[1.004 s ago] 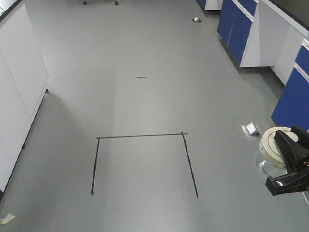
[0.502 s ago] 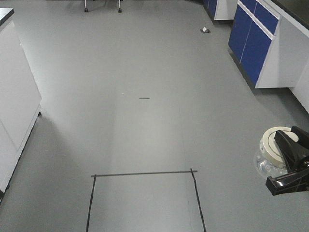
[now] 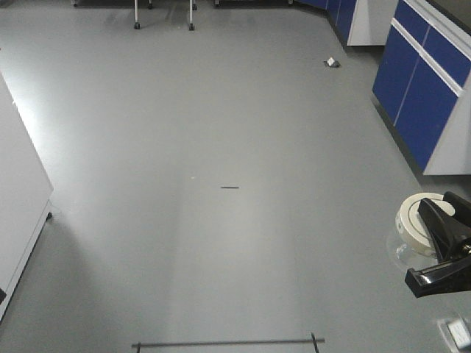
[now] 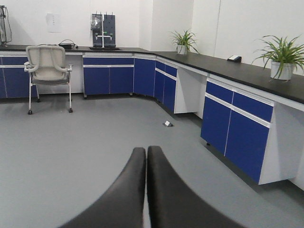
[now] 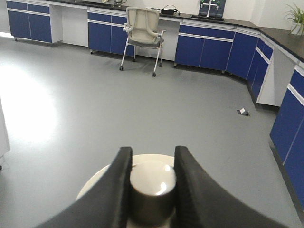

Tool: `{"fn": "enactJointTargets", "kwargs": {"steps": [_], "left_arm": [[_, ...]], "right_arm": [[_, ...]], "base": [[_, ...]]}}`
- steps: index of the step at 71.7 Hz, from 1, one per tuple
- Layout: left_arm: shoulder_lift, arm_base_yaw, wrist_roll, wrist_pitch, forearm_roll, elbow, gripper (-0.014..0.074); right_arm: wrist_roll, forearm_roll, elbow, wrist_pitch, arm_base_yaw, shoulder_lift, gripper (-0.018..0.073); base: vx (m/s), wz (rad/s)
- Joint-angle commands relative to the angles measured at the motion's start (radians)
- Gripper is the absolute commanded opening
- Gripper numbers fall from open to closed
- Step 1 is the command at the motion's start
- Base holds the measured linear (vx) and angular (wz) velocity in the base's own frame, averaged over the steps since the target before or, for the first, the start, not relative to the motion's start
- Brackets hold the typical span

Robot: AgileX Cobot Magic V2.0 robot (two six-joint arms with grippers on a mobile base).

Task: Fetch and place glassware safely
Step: 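Drive the base backward and turn away from the hood holding the jar, then drive the base toward the blue-cabinet bench holding the jar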

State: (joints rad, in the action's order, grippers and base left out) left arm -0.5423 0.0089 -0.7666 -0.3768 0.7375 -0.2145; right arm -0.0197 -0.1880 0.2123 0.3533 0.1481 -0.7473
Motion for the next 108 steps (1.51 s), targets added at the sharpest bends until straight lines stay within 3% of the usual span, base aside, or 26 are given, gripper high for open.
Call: {"fn": "enactJointTargets", "kwargs": {"steps": [1,108], "left_arm": [[-0.002,-0.005,-0.010,-0.051,-0.024,-0.026,-0.0007],[-0.002,-0.005,-0.010,-0.051,-0.024,-0.026,-0.0007]], "right_arm": [[0.002,-0.001,0.029,0.108,-0.003,0.009,-0.0003],[0.002,-0.001,0.029,0.107,-0.003,0.009,-0.0003]], "base": [[0.59,0.08],[0.67,0.02]]}}
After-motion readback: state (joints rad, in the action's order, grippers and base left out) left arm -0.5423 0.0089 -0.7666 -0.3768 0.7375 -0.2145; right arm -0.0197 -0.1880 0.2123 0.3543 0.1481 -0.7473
